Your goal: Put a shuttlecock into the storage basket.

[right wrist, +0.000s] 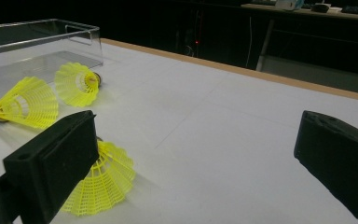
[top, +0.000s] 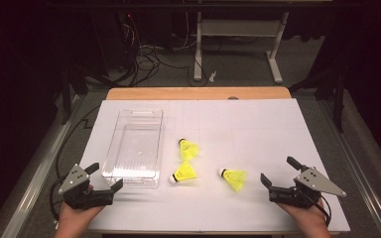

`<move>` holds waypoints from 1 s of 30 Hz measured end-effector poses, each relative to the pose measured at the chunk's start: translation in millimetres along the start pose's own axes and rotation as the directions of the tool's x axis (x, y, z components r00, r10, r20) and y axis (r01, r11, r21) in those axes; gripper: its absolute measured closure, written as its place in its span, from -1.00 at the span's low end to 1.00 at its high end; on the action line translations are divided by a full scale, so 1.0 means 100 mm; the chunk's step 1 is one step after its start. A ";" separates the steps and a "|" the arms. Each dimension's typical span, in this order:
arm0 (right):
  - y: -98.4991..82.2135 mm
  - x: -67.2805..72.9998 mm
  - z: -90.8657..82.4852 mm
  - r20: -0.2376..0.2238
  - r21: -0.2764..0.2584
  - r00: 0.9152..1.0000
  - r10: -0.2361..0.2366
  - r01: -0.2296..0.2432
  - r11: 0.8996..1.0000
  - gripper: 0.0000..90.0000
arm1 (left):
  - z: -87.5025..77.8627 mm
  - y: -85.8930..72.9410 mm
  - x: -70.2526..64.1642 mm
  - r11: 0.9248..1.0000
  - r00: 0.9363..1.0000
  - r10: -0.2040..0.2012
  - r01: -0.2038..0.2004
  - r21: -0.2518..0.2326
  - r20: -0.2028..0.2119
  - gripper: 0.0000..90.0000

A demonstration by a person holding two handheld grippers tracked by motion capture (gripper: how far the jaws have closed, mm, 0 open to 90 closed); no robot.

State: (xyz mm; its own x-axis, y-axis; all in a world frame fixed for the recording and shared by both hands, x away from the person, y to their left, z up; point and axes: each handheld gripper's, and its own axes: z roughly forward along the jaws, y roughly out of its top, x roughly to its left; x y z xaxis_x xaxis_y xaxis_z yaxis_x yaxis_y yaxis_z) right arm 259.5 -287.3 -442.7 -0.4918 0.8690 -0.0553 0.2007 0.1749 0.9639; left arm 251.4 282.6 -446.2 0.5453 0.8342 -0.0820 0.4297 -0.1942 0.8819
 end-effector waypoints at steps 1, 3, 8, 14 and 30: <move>0.00 0.00 0.00 -0.001 0.000 1.000 0.001 -0.001 1.000 -1.00 | 0.00 0.00 0.00 1.000 1.000 -0.002 0.002 0.006 0.001 -1.00; 0.00 0.00 0.00 -0.004 0.000 1.000 0.001 -0.001 1.000 -1.00 | 0.01 -0.01 0.01 1.000 1.000 -0.005 0.005 0.016 0.009 -1.00; 0.00 0.01 0.01 -0.008 -0.001 1.000 0.003 -0.003 1.000 -1.00 | 0.00 -0.02 0.01 0.999 1.000 -0.015 0.015 0.033 0.002 -1.00; 0.00 0.01 0.02 -0.017 0.004 1.000 0.002 -0.002 1.000 -1.00 | 0.01 -0.05 0.04 0.997 0.999 -0.037 0.037 0.064 -0.003 -1.00; 0.01 0.02 0.02 -0.013 0.007 1.000 0.001 -0.001 1.000 -1.00 | 0.03 -0.09 0.07 0.984 0.998 -0.064 0.066 0.163 -0.016 -1.00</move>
State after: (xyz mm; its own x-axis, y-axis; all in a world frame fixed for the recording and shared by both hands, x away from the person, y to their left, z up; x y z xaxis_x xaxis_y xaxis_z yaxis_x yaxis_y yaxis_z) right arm 260.6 -284.5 -442.9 -0.5029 0.8628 -0.0510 0.2069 0.1775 0.9621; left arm 253.5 288.4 -456.6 0.5054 0.8529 -0.1309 0.5763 -0.2207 0.7869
